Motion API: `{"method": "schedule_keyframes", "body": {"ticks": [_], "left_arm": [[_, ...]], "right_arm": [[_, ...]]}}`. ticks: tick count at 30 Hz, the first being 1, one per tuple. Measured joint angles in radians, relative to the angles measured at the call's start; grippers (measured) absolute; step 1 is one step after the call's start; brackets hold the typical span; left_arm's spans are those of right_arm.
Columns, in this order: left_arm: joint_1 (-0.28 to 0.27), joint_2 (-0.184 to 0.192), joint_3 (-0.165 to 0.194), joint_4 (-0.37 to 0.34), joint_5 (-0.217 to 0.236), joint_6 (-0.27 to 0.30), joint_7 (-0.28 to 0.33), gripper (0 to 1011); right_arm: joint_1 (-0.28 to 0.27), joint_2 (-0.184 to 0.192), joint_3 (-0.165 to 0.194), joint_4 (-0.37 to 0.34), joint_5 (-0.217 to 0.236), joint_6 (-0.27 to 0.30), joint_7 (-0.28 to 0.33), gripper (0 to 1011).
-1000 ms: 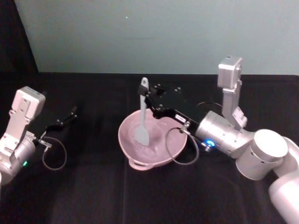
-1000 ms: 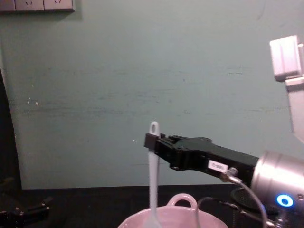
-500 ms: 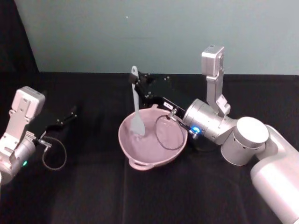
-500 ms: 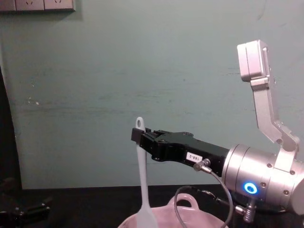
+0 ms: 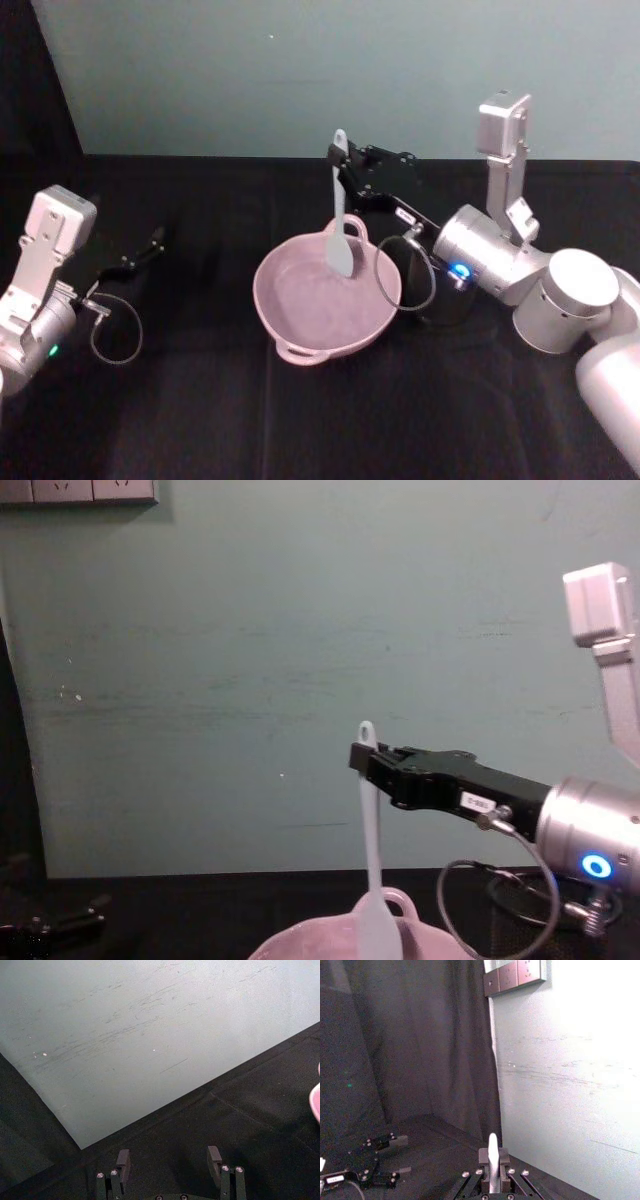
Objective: Use the one hand to pick up the spoon and stir the clear water in the bowl.
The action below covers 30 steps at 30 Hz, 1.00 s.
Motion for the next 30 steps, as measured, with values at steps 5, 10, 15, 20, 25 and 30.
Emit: {"method": "schedule_keyframes", "body": {"ticks": [5, 10, 15, 20, 25, 30], "left_arm": [[0.000, 0.000, 0.000, 0.000, 0.000, 0.000, 0.000, 1011], [0.000, 0.000, 0.000, 0.000, 0.000, 0.000, 0.000, 1011], [0.000, 0.000, 0.000, 0.000, 0.000, 0.000, 0.000, 1011], [0.000, 0.000, 0.000, 0.000, 0.000, 0.000, 0.000, 1011], [0.000, 0.000, 0.000, 0.000, 0.000, 0.000, 0.000, 1011], [0.000, 0.000, 0.000, 0.000, 0.000, 0.000, 0.000, 1011]], "right_arm": [[-0.040, 0.030, 0.015, -0.058, 0.003, 0.013, -0.004, 118], [-0.074, 0.053, 0.017, -0.112, 0.007, 0.033, -0.003, 118], [-0.112, 0.067, 0.011, -0.165, 0.024, 0.058, 0.003, 118], [-0.126, 0.062, -0.003, -0.183, 0.044, 0.066, 0.018, 118], [-0.114, 0.038, -0.027, -0.166, 0.059, 0.065, 0.033, 118], [-0.079, 0.006, -0.045, -0.112, 0.062, 0.049, 0.041, 118]]}}
